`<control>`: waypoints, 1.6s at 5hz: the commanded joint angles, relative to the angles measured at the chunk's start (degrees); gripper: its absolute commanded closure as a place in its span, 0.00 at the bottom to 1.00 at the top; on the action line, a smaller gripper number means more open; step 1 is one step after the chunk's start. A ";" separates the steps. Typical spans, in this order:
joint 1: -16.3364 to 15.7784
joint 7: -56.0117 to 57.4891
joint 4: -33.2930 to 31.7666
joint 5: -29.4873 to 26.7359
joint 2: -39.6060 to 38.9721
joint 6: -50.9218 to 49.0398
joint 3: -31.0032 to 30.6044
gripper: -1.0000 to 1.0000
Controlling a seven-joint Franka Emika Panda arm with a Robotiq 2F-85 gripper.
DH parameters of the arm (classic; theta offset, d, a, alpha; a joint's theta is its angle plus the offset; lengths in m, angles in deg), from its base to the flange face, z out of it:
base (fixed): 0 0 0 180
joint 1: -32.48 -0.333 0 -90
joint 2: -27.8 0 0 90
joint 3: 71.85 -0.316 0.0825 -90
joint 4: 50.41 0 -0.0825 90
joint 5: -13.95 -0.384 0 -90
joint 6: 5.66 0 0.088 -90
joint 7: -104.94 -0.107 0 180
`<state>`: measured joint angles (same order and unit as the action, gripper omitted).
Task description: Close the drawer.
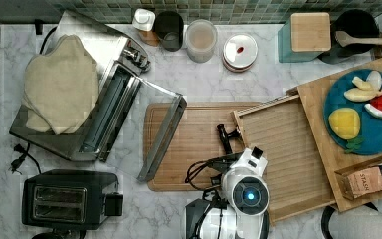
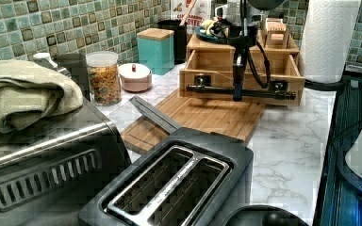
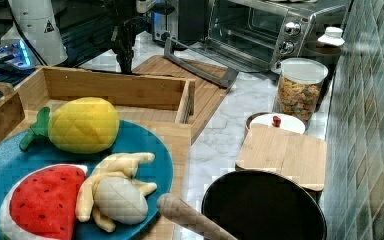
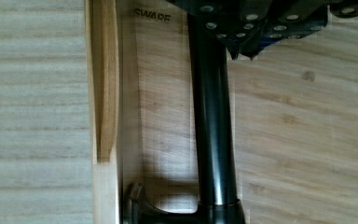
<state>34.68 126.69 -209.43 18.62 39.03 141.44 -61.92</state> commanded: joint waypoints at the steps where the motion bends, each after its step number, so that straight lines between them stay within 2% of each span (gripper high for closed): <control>1: 4.16 7.22 3.09 1.19 -2.67 -0.34 4.38 1.00; 2: 4.92 8.79 6.07 2.24 -5.01 -1.25 5.24 1.00; 3: 5.64 15.10 10.57 3.09 -8.30 -2.17 8.37 1.00; 5: 7.54 35.18 25.27 -2.18 -18.59 -5.69 14.00 1.00; 6: 9.23 33.10 27.80 -1.09 -19.16 -8.27 13.62 1.00; 7: 9.54 24.50 24.90 3.47 -16.24 -4.85 13.78 1.00; 8: 8.19 19.34 21.19 5.67 -12.78 -1.64 15.49 1.00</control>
<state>41.18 150.97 -187.16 22.03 20.88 137.25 -50.88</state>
